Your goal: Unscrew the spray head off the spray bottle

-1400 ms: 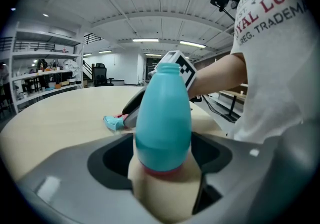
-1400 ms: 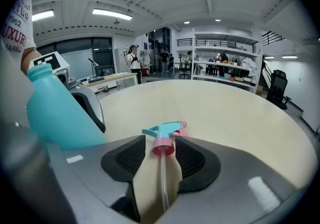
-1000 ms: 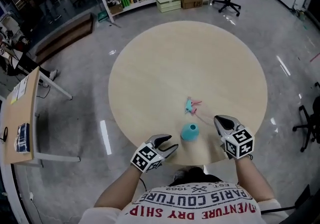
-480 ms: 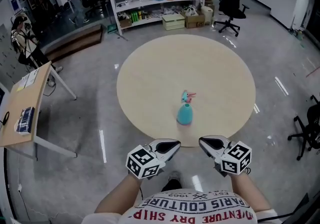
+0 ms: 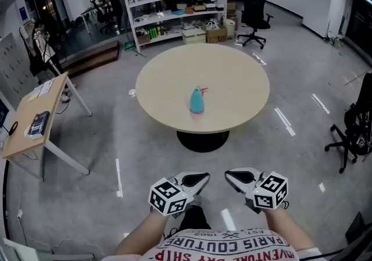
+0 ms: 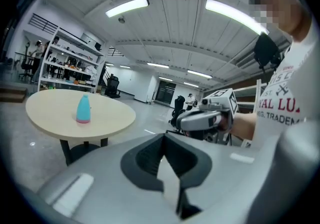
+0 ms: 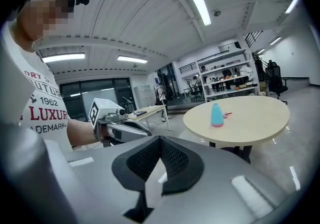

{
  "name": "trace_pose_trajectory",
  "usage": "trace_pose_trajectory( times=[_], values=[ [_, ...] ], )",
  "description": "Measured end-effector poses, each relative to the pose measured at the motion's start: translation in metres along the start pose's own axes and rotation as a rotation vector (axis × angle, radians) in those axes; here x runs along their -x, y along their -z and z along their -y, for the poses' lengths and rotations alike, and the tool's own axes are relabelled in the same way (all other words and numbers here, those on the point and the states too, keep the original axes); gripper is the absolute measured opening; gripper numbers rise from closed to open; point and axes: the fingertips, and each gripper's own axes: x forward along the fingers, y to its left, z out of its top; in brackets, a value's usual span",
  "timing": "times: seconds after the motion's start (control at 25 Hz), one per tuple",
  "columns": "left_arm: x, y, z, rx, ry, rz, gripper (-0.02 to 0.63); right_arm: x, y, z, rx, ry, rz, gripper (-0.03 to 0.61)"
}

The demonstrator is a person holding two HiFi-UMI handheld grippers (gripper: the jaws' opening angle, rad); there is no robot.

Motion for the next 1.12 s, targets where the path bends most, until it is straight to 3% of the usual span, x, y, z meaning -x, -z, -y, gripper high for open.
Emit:
trace_pose_trajectory(
  times=[0.2, 0.44, 1.12],
  values=[
    [0.022, -0.012, 0.052, -0.028, -0.018, 0.018, 0.002, 0.033, -0.008, -0.045, 0.031, -0.019, 0.030, 0.002],
    [0.033, -0.019, 0.084, -0.056, -0.028, 0.032, 0.002, 0.051, -0.009, -0.072, 0.057, -0.037, 0.046, 0.002],
    [0.046, -0.018, 0.101, -0.095, -0.071, 0.014, 0.002, 0.059, -0.011, -0.091, 0.081, -0.048, 0.067, 0.002]
  ],
)
